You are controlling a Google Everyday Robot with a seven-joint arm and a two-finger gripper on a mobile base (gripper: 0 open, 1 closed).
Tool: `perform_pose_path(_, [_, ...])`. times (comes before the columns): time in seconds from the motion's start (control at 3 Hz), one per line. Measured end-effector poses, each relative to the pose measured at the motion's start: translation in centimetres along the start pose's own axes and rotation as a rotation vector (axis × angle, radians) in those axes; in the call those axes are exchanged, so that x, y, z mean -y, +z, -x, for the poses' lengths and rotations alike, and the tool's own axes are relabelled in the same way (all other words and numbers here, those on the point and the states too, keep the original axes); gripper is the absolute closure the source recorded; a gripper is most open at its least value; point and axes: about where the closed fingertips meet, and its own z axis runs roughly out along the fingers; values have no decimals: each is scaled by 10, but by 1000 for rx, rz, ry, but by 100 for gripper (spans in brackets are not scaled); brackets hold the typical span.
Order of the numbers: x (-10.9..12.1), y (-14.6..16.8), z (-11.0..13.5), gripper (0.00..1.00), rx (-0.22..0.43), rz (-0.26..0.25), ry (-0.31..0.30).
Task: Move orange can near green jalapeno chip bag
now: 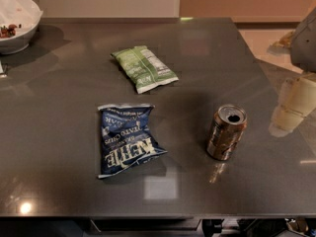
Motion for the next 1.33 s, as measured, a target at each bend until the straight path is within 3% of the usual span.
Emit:
perform_pose_path(0.67, [-16, 36, 5, 0, 144, 76, -17])
perform_pose_path(1.33, [-31, 71, 17, 0, 226, 146, -28])
